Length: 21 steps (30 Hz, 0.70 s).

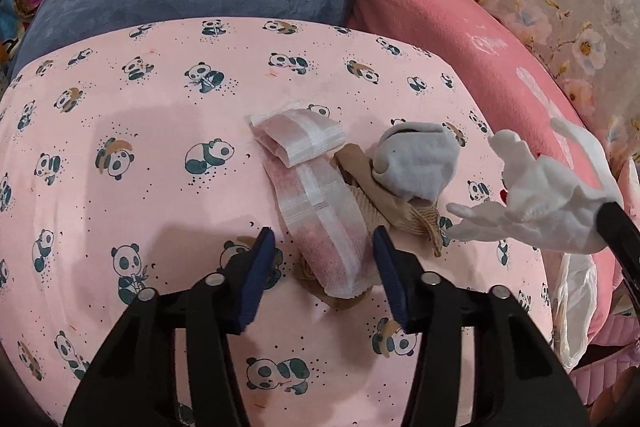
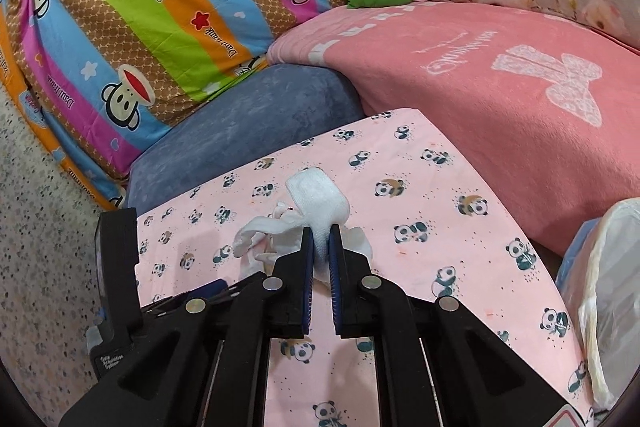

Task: Collect trash
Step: 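Grasp the pink-white wrapper with the left gripper while the right gripper grasps the white tissue, then carry the wrapper and white tissue with both grippers over the bin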

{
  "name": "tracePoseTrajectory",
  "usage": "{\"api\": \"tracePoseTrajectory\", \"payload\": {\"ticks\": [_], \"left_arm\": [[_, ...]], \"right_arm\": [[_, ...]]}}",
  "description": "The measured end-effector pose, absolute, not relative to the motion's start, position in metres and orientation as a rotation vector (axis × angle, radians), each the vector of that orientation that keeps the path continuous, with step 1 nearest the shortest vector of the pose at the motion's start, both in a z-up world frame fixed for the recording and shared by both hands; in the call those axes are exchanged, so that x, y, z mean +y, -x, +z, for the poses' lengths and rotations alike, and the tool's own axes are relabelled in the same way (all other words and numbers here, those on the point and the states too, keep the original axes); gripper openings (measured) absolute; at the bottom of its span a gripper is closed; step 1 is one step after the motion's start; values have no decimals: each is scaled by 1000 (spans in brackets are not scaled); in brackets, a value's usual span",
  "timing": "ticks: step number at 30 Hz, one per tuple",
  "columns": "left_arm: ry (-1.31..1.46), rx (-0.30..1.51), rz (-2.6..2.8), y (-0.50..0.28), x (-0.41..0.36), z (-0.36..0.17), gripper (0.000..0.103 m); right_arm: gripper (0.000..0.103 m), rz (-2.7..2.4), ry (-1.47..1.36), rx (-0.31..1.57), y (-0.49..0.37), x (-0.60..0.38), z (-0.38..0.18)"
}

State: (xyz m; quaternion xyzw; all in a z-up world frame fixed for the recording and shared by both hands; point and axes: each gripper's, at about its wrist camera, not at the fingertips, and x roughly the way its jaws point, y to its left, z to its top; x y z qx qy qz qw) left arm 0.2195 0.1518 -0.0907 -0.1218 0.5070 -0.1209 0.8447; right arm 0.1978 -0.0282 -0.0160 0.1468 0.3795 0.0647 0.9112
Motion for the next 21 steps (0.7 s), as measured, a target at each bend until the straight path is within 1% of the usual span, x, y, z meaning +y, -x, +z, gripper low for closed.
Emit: {"api": "tracePoseTrajectory", "payload": {"ticks": [1,2,3,5,12,21], "left_arm": [[261,1076,-263,-219,152,-92,33],[263,1080,-270,-217,152,-92,24],[263,1076,-270,-215,152,-91,18],[260,1060,-270,-210,154,-86,15],[271,1025,-251,-195,156,-65,13],[263,948,-292,-172,144,-24,13]], "right_arm": [[9,131,-307,787,-196,-31,-17],[9,131,-310,789,-195,-32,-19],[9,131,-311,789,-195,-33,-20],[9,130,-314,789,-192,-36,-21],[9,130,-335,764,-178,-43,-17],[9,133,-361,720,-152,-59,-2]]}}
